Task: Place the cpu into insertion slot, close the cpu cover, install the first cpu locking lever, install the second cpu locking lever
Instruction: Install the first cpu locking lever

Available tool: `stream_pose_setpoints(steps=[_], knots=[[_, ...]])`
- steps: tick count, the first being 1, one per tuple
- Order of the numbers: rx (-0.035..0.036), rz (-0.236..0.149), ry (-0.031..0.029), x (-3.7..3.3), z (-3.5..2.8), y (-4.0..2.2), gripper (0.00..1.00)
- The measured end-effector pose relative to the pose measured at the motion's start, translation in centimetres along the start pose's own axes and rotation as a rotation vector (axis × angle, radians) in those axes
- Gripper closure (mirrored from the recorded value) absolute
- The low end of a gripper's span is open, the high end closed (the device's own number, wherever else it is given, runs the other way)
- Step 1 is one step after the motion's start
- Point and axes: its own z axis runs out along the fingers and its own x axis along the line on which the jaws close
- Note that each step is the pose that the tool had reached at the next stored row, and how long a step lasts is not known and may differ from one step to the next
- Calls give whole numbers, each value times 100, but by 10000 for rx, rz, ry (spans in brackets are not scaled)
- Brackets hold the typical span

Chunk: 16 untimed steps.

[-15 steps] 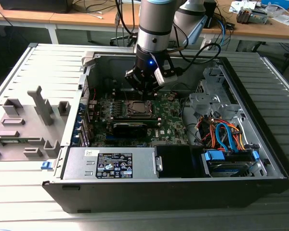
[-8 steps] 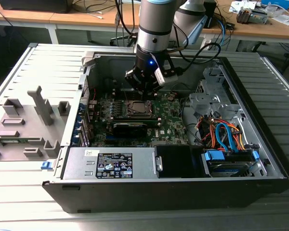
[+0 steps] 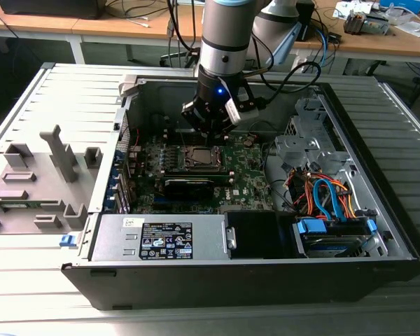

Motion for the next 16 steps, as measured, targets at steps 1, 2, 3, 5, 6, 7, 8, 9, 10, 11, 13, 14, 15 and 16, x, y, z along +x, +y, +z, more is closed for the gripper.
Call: stream_pose_setpoints(steps=[1, 2, 3, 5, 6, 7, 8, 9, 10, 11, 13, 14, 15, 16], knots=[[1, -12, 0, 0, 0, 0, 89], [1, -27, 0, 0, 0, 0, 89], [3, -61, 0, 0, 0, 0, 89], [5, -114, -1, 0, 1, 0, 89], [6, -127, -2, 0, 1, 0, 89], [6, -142, -2, 0, 1, 0, 89], [7, -167, -2, 0, 1, 0, 89], [9, -201, -3, 0, 1, 0, 89], [10, -226, -4, 0, 1, 0, 89], [10, -251, -4, 0, 1, 0, 89], [12, -282, -4, 0, 1, 0, 89], [13, -312, -5, 0, 2, 0, 89], [14, -339, -6, 0, 2, 0, 89], [16, -364, -6, 0, 2, 0, 89]])
